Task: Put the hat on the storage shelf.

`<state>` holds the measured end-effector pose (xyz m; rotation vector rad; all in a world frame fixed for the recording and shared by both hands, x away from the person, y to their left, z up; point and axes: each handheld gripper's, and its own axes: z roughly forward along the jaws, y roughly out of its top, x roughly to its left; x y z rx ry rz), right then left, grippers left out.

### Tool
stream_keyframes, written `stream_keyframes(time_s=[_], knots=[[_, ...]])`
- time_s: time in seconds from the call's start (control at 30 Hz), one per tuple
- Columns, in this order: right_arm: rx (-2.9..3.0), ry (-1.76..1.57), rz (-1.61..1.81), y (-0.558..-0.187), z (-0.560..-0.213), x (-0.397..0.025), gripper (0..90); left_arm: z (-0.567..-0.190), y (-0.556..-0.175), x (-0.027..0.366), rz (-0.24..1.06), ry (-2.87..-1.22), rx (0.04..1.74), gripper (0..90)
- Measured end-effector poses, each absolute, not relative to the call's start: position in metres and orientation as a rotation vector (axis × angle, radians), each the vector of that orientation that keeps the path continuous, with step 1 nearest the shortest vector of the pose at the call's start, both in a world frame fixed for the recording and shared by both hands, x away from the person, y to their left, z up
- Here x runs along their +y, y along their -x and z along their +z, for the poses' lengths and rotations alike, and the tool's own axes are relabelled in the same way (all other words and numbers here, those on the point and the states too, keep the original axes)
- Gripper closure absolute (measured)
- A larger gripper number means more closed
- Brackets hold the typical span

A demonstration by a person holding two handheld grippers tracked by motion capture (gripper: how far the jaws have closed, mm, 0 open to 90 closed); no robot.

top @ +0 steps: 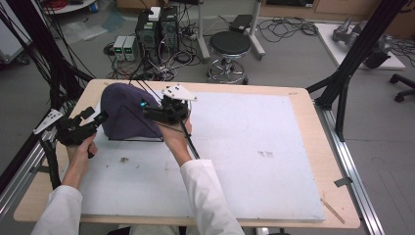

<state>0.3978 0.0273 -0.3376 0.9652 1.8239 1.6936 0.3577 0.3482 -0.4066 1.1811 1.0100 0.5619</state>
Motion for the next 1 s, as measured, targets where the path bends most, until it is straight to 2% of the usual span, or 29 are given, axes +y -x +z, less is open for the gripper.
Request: stream_keyframes(time_s=[0.27, 0.57, 1.0], knots=[[1.779, -0.960, 1.699, -0.389, -0.333, 0.008, 10.8, -0.404, -0.349, 0.348, 0.586, -1.138, 1.020, 17.0], [1.685, -0.982, 1.714, -0.368, -0.329, -0.038, 10.8, -0.400, -0.338, 0.339, 0.628, -1.121, 1.000, 17.0], [1.598, -0.920, 1.703, -0.357, -0.322, -0.061, 10.8, -0.387, -0.331, 0.326, 0.680, -1.054, 0.957, 17.0]])
